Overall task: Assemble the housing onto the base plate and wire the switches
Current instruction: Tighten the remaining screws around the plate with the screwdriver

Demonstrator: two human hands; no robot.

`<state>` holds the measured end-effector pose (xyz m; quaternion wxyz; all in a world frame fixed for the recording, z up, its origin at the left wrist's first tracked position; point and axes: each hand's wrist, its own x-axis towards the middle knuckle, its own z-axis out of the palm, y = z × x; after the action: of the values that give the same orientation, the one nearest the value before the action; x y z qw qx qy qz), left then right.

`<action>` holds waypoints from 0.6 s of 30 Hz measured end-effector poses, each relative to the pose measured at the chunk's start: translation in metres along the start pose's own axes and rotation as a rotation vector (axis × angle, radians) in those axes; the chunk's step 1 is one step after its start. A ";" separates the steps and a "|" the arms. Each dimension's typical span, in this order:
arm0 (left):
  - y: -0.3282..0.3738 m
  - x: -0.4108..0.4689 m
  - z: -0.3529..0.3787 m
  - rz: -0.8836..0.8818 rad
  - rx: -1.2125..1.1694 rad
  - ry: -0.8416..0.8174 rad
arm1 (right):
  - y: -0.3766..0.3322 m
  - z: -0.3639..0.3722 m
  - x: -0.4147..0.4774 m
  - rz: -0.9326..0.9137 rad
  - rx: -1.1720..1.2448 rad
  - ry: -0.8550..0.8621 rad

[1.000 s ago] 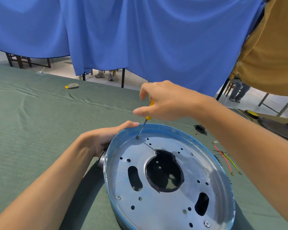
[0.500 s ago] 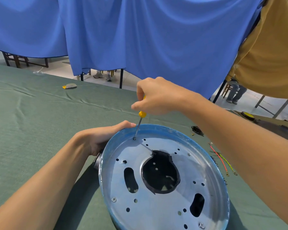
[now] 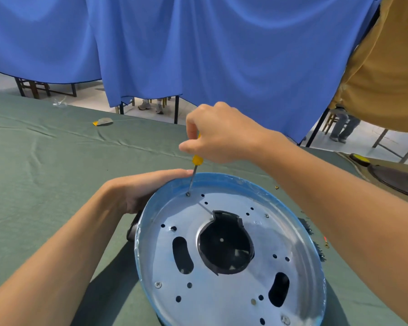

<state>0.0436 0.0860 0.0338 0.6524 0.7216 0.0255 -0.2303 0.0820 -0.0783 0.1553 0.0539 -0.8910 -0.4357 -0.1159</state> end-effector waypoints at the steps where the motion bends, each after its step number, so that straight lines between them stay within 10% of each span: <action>1: -0.001 0.000 0.001 -0.006 0.010 0.009 | 0.001 0.004 -0.001 0.000 -0.001 -0.014; 14: 0.012 -0.010 0.016 -0.125 0.386 0.339 | 0.000 0.016 0.003 -0.026 0.018 -0.020; 18: 0.013 -0.011 0.022 0.160 0.385 0.491 | -0.001 0.013 0.004 -0.010 0.005 -0.043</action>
<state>0.0313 0.0664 0.0489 0.4941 0.8656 0.0814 0.0023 0.0860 -0.0723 0.1437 0.0461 -0.8909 -0.4415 -0.0958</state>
